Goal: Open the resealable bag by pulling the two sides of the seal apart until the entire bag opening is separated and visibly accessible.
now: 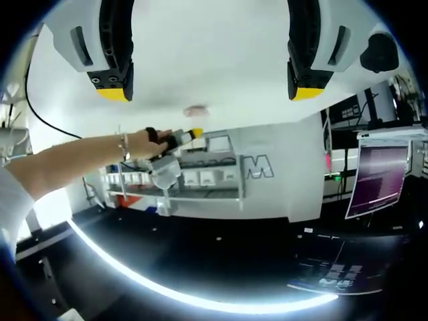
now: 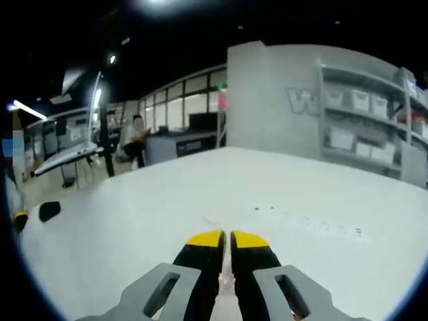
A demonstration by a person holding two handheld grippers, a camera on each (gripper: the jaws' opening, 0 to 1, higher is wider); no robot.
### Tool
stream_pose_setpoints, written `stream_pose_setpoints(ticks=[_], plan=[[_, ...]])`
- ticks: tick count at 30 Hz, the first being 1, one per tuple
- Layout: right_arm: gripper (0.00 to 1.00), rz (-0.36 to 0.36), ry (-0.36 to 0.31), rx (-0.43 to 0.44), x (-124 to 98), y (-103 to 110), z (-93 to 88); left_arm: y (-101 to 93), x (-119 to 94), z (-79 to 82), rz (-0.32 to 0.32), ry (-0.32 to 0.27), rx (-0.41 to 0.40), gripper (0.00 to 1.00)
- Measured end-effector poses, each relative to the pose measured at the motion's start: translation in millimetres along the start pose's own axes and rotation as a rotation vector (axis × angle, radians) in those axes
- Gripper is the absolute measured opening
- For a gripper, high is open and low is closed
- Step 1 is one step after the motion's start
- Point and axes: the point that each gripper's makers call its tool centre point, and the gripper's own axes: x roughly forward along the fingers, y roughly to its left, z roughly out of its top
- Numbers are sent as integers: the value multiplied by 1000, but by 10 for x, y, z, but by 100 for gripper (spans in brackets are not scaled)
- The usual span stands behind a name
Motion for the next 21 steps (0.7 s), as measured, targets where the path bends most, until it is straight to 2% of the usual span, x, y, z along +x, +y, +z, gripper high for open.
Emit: stream_pose_setpoints(ticks=[15,21], plan=[[5,36,9,-22,3,184,-39,-2,-5,5,0,1,-1,94],[7,44,12,-32,-127,308,-96,-15,3,3,-2,1,-1,94]])
